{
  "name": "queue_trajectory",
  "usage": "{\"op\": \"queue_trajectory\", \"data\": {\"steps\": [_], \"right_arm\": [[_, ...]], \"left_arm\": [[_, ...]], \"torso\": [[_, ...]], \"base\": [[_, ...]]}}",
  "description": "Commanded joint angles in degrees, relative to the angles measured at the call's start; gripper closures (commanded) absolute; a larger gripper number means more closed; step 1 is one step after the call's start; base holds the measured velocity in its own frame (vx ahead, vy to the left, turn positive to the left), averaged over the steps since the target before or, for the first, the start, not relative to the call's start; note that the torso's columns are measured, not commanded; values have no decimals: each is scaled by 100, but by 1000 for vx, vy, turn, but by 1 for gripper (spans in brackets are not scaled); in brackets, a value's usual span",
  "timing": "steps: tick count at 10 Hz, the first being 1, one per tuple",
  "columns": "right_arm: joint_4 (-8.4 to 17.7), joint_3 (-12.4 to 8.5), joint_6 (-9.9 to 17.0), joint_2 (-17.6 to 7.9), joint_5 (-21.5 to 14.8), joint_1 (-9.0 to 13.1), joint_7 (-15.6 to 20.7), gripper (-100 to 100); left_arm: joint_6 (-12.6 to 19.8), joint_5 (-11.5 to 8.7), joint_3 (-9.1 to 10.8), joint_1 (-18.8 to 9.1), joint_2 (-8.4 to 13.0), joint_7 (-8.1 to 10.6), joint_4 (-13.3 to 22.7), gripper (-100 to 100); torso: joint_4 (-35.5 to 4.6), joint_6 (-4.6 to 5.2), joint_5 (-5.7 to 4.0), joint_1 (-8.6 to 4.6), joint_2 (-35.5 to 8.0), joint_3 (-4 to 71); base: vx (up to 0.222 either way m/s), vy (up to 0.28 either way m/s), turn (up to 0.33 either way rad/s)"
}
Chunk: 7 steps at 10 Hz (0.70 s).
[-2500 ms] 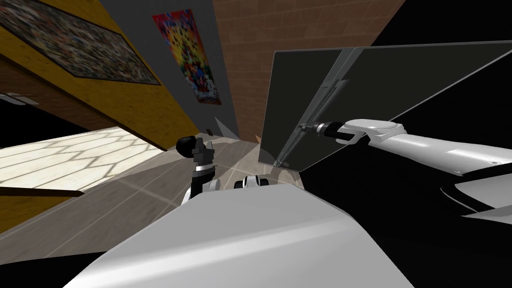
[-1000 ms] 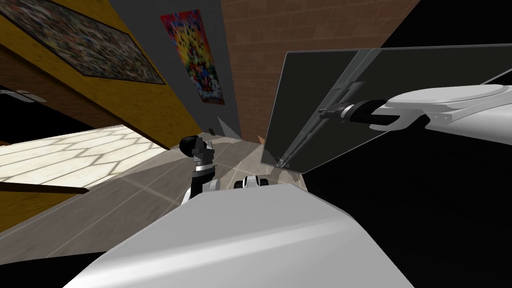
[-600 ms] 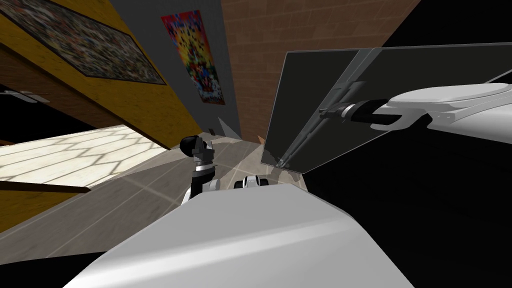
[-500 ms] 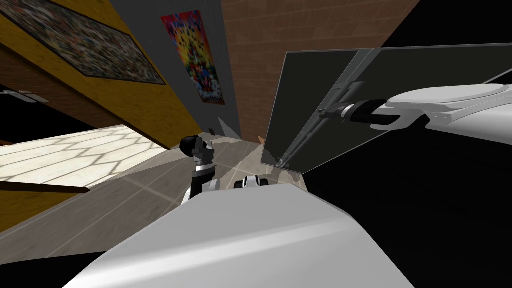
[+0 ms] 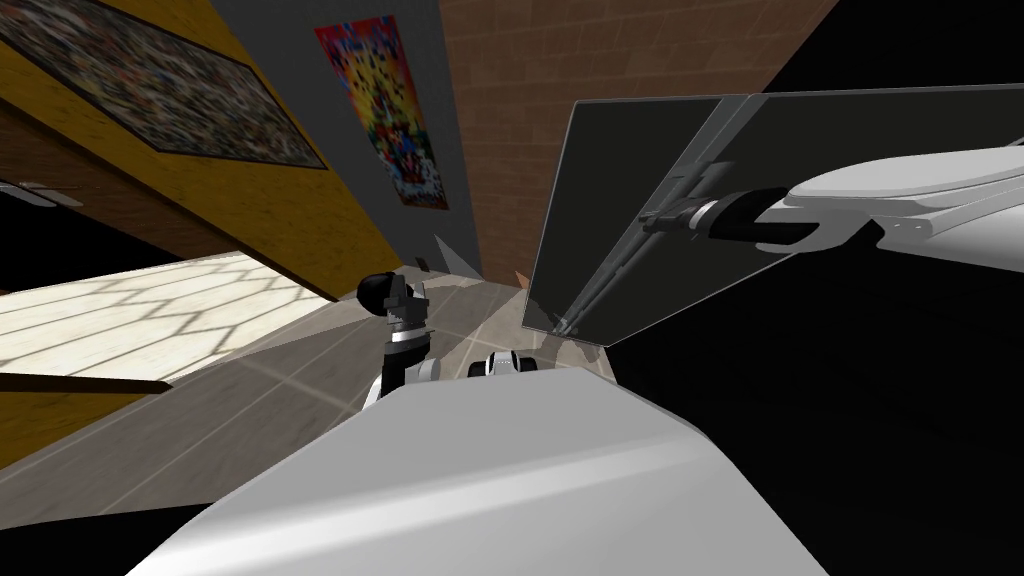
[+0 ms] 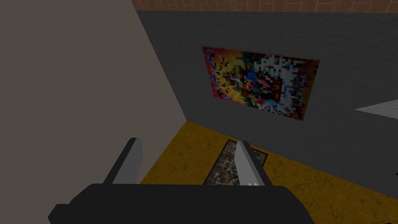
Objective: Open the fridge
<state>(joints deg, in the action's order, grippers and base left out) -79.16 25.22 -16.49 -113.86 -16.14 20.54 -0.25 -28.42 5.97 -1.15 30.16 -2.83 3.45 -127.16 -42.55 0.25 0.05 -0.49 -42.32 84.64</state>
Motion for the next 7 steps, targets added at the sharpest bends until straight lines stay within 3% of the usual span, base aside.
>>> {"op": "queue_trajectory", "data": {"steps": [1, 3, 6, 7], "right_arm": [[25, 193, 106, -121, 386, 164, 298, -100], [20, 189, 131, -259, 418, 201, 282, -100], [20, 229, 131, -259, 418, 201, 282, -100], [15, 186, 155, -395, 422, 236, 266, -100]], "left_arm": [[0, 0, 0, 0, 0, 0, 0, 0], [0, 0, 0, 0, 0, 0, 0, 0], [0, 0, 0, 0, 0, 0, 0, 0], [0, 0, 0, 0, 0, 0, 0, 0]], "torso": [[0, 0, -1, -2, 0, 0], [-1, 1, 1, 3, -1, 0], [-6, 4, 0, 3, -16, -11], [-5, 3, 0, 0, -12, -7]], "base": [[0, -6, -1], [4, 5, -8], [15, 2, -15], [10, 9, -18]]}}
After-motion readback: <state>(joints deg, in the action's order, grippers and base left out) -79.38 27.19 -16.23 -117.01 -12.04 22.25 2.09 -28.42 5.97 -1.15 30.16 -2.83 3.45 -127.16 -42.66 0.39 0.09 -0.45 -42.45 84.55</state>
